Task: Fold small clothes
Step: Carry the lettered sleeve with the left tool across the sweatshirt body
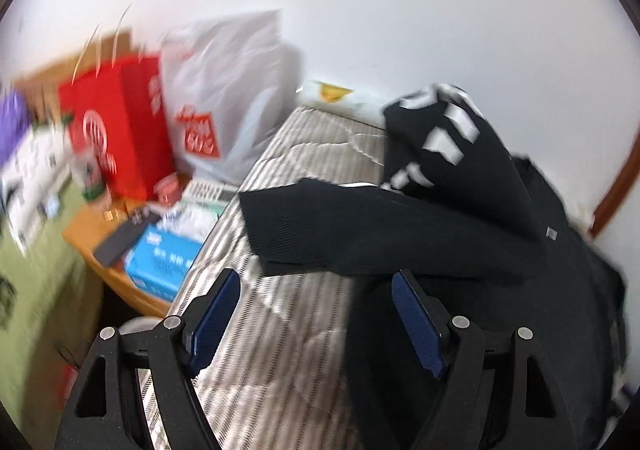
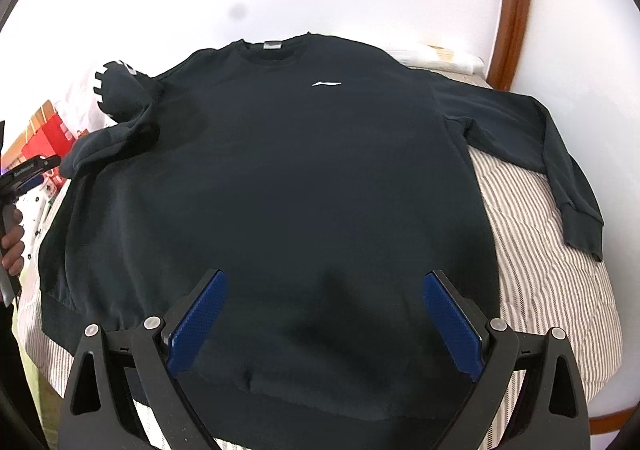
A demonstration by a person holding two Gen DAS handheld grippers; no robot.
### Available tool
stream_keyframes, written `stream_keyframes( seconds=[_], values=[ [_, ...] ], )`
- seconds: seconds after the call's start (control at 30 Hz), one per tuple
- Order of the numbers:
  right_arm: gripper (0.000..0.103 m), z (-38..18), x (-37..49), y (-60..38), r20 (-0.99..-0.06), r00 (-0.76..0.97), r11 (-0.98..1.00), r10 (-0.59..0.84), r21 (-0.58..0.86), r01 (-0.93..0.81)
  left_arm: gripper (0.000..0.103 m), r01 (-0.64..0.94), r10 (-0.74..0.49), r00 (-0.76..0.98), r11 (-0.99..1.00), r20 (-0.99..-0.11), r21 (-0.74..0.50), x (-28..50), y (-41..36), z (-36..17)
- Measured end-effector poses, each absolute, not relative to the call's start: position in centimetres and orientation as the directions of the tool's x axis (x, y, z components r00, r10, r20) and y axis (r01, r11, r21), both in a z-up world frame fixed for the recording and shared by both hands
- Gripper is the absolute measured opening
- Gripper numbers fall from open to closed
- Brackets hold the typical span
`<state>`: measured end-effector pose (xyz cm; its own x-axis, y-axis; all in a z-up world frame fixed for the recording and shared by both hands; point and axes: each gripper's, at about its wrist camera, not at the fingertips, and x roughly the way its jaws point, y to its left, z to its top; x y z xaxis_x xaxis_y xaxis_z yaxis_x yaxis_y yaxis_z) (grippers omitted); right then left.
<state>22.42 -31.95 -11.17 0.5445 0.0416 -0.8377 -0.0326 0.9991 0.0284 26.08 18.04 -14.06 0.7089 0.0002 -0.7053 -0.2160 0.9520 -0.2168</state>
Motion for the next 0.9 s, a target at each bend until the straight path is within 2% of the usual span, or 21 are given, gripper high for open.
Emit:
stream_keyframes(
  seconds=[0.1,0.33,0.43,0.47,0.5,0.57,0.6,0.63,0.7,0.9],
  values=[
    [0.097,-11.6,23.0,-31.5,-0.845,0.533,1.0,0.027,0.015,-0.026,0.077,-0.231,-0.04,0.706,0.93,-0.707,-0.284,27.2,20.1,-14.9],
    [0.097,-12.9,24.3,-31.5,-0.867,0.499,1.0,-0.019,-0.021,0.002,0.077,-0.237,-0.056,0.686,0.925,-0.726,-0.296,31.0,21.1,-17.3],
    [0.097,-13.4,24.7,-31.7,-0.873,0.487,1.0,-0.028,-0.027,0.008,0.073,-0.241,-0.075,0.685,0.915,-0.725,-0.322,31.8,21.2,-17.8],
    [0.097,-13.5,24.8,-31.8,-0.874,0.485,1.0,-0.029,-0.028,0.008,0.069,-0.235,-0.077,0.688,0.917,-0.722,-0.322,32.0,21.1,-17.7],
    [0.097,-13.6,25.0,-31.9,-0.875,0.484,1.0,-0.029,-0.029,0.008,0.057,-0.224,-0.082,0.691,0.921,-0.719,-0.32,32.1,20.9,-17.6],
    [0.097,-13.7,25.1,-32.1,-0.876,0.482,1.0,-0.028,-0.028,0.008,0.044,-0.221,-0.051,0.699,0.933,-0.713,-0.283,32.2,20.2,-17.1],
    [0.097,-13.7,25.2,-32.1,-0.876,0.482,1.0,-0.025,-0.025,0.007,0.028,-0.224,-0.028,0.703,0.94,-0.711,-0.259,32.2,19.9,-16.8],
    [0.097,-13.7,25.1,-32.1,-0.875,0.483,1.0,-0.021,-0.021,0.005,0.017,-0.222,-0.014,0.707,0.945,-0.707,-0.24,32.2,19.7,-16.4],
    [0.097,-13.6,25.0,-32.1,-0.873,0.488,1.0,-0.013,-0.014,0.001,0.011,-0.212,-0.016,0.724,0.946,-0.69,-0.244,32.0,19.5,-15.5],
    [0.097,-12.9,24.0,-32.6,-0.86,0.509,1.0,0.01,0.008,-0.007,0.008,-0.187,-0.016,0.763,0.951,-0.646,-0.245,31.0,17.6,-11.6]
  ],
)
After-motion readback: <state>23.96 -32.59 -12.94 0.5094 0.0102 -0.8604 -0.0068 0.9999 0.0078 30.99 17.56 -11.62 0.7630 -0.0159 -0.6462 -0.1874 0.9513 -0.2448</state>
